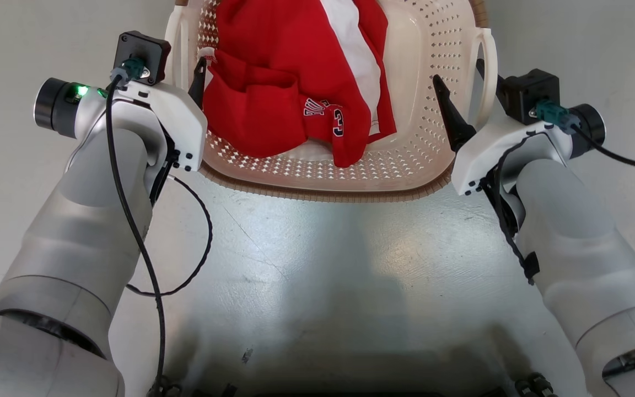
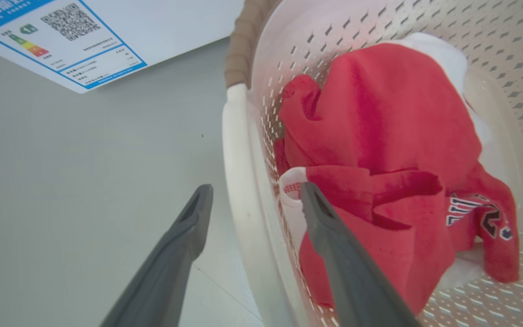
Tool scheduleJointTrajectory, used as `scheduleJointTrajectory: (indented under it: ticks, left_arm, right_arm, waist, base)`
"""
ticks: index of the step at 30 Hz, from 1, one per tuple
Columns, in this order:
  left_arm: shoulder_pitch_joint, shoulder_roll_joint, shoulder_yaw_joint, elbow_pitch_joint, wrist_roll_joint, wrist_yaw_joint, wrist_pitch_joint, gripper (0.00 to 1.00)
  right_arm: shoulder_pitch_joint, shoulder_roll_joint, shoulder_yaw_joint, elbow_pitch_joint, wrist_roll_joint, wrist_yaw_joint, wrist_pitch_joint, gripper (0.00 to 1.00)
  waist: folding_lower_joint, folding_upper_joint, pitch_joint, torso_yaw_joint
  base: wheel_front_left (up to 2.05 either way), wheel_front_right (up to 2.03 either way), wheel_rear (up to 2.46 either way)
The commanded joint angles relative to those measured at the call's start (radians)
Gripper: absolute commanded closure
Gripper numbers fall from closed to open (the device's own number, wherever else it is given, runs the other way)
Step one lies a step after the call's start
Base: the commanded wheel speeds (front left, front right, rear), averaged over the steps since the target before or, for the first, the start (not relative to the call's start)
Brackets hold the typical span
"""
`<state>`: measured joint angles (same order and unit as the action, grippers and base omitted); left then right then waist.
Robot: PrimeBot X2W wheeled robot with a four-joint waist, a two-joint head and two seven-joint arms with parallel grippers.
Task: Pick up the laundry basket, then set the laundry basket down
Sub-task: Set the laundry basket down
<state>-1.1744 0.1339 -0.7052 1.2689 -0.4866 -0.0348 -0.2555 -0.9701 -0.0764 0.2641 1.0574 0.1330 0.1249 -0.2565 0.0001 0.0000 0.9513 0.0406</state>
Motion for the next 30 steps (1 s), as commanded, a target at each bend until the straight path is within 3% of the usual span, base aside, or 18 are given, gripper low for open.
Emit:
scheduleJointTrajectory:
  ticks: [1, 17, 30]
  left_arm:
    - [0.005, 0.038, 0.017, 0.002, -0.008, 0.012, -0.003, 0.00]
    - [0.062, 0.028, 0.033, 0.000, -0.041, 0.035, -0.006, 0.00]
    - [0.255, 0.056, 0.139, -0.190, -0.060, 0.057, -0.006, 0.00]
  right_arm:
    - [0.074, 0.026, 0.006, -0.016, -0.011, 0.006, -0.005, 0.00]
    - [0.134, 0.026, -0.089, -0.076, -0.067, 0.006, -0.005, 0.00]
    - [0.255, 0.026, -0.248, -0.159, -0.183, 0.006, -0.005, 0.00]
  waist:
    - [-0.0001, 0.0000, -0.002, -0.001]
    - [-0.0001, 0.0000, -0.106, -0.009]
    - [-0.0001, 0.0000, -0.341, 0.006]
  base:
    - [0.00, 0.00, 0.00]
    - [0.00, 0.00, 0.00]
    - [0.00, 0.00, 0.00]
